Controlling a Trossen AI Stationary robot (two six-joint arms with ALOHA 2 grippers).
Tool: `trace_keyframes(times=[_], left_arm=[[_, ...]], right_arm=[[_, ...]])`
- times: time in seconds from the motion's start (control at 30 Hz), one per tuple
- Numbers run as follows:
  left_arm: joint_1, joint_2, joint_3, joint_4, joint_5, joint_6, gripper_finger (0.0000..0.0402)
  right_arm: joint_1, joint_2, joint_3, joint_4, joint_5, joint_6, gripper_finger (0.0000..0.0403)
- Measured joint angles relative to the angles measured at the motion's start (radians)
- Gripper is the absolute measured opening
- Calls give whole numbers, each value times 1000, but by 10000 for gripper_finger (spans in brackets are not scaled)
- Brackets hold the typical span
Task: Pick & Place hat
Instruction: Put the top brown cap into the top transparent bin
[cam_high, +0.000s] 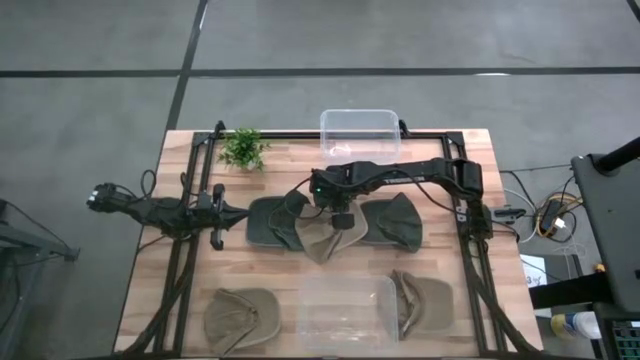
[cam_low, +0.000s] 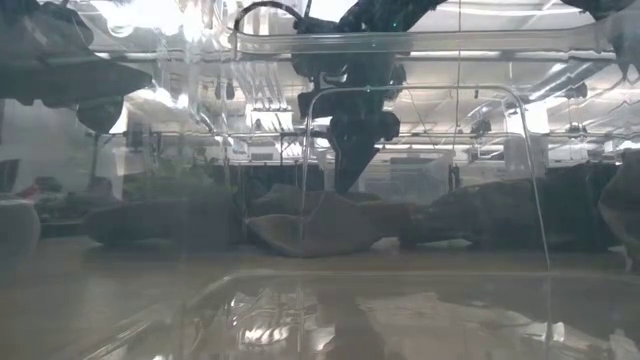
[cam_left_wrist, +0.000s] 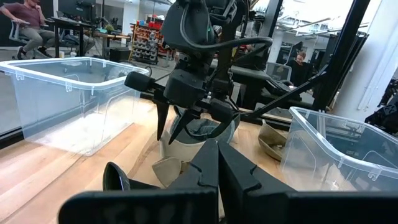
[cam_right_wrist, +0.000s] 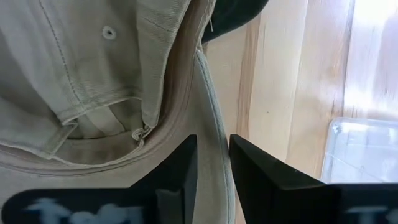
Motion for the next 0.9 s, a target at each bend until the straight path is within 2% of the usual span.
trace_keyframes(times=[0.2,0.43,0.63,0.9], left_arm=[[0,0,0,0,0,0,0],[0,0,0,0,0,0,0],[0,0,0,0,0,0,0],[0,0,0,0,0,0,0]], right_arm=[[0,3,-1,-9,0,0,64],[-1,3,-1,-53,-8,0,14],[-1,3,22,-104,-9,11,9],[-1,-7,175,-192,0,10,8]])
